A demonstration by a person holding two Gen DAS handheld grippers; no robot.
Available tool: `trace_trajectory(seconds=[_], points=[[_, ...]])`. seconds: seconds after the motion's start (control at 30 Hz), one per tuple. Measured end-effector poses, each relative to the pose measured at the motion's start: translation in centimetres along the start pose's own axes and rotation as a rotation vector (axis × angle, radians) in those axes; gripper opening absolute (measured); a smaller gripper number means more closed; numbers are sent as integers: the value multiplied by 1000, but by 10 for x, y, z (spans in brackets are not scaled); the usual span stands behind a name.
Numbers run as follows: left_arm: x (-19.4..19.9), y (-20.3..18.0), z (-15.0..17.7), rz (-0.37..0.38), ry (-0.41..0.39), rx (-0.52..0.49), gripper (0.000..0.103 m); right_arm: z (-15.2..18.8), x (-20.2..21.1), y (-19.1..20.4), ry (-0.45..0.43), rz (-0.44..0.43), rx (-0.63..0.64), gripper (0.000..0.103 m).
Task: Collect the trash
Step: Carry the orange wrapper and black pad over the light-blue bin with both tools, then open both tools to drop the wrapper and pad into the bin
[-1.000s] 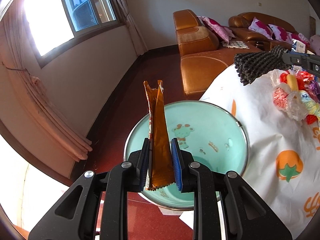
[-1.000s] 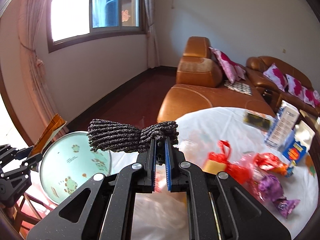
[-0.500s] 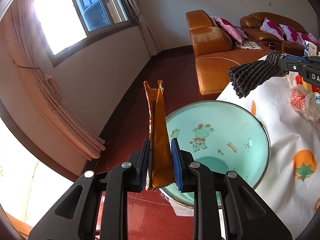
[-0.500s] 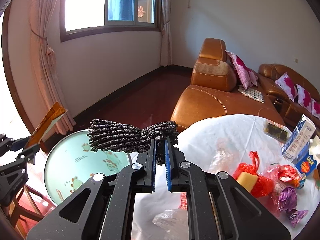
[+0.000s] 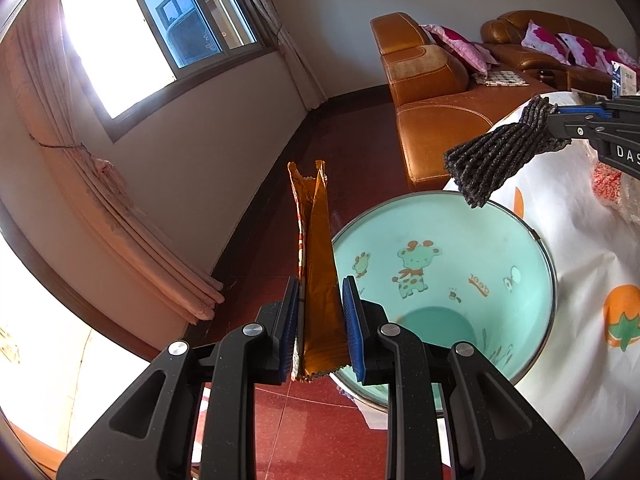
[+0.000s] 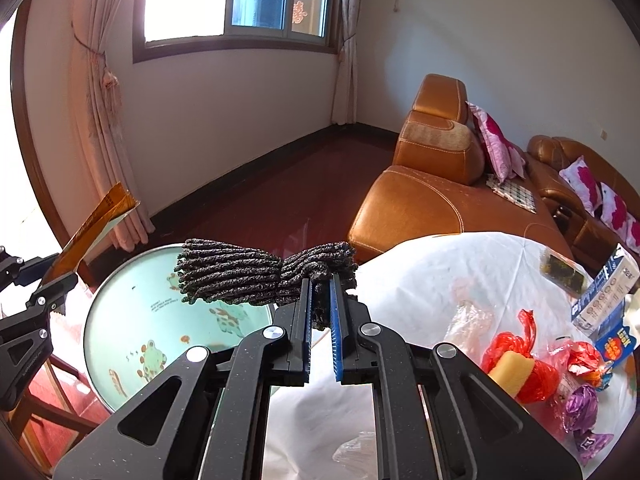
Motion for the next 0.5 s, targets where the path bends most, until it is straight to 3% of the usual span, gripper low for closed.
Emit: trace_trajectory(seconds=[0.5], points=[[-2,-3,0,-6,7,-22,23,10,-5,9,22,-2,37,9]])
Point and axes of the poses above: each gripper's, at about its wrist camera, not at the fingertips, and x roughly against the way its jaws point, y to its left, z to its underside, the point moved 5 cm from there along -x, roughly the way its jaws point, and after that the axes turned 13 degrees about -x, right-handed, at the moved point
